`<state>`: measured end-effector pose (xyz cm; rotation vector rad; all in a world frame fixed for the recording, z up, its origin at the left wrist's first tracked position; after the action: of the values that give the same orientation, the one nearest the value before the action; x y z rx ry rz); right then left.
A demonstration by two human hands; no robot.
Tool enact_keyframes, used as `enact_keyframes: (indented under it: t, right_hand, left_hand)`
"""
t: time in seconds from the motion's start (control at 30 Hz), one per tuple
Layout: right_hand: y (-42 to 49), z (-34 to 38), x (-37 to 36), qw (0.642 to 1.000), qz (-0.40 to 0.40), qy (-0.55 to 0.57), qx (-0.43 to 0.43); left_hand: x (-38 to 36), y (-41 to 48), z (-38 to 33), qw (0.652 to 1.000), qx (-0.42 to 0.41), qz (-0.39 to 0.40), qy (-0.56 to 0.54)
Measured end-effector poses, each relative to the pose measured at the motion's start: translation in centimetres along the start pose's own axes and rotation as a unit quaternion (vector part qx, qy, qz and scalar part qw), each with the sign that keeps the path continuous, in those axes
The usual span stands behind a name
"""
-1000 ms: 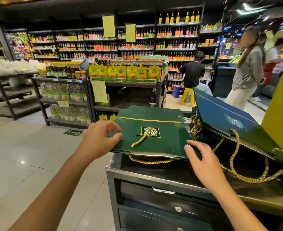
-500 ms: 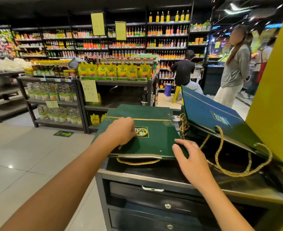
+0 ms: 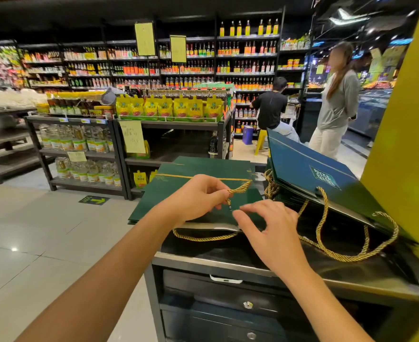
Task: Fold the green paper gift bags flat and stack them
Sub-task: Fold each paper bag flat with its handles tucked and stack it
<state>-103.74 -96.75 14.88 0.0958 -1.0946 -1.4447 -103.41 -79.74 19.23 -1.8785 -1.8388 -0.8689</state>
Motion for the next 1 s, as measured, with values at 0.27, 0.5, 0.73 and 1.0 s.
enact_keyframes:
  t: [0.27, 0.5, 0.73, 1.0]
  right_hand:
    - [2.0, 0.6, -0.5, 0.99, 0.046, 0.114, -0.061]
    - [2.1, 0.1, -0.4, 0.991, 0.083, 0.088, -0.059]
    - [2.4, -1.1, 0.1, 0.984, 0.088, 0.118, -0.102]
    - [2.6, -1.6, 0.7, 0.974, 0.091, 0.17, -0.121]
  left_hand:
    - [-0.5, -0.4, -0.3, 1.0, -0.028, 0.003, -0.007]
    - [-0.6, -0.3, -0.5, 0.998, -0.049, -0.03, 0.028]
    - [0.6, -1.3, 0.0, 0.981, -0.045, -0.115, 0.149]
    - [-0.4, -2.8, 1.2, 0.966, -0.072, 0.046, 0.243]
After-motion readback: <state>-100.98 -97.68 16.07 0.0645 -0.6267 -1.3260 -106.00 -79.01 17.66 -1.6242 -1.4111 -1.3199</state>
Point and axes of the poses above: each hand's wrist, its own y-axis towards the middle knuckle, its own x-axis out of the back of the hand, z = x × y, the point moved 6 cm from there along y, towards the middle knuckle, and after that the axes turned 4 degrees about y, right-handed, at the moved point
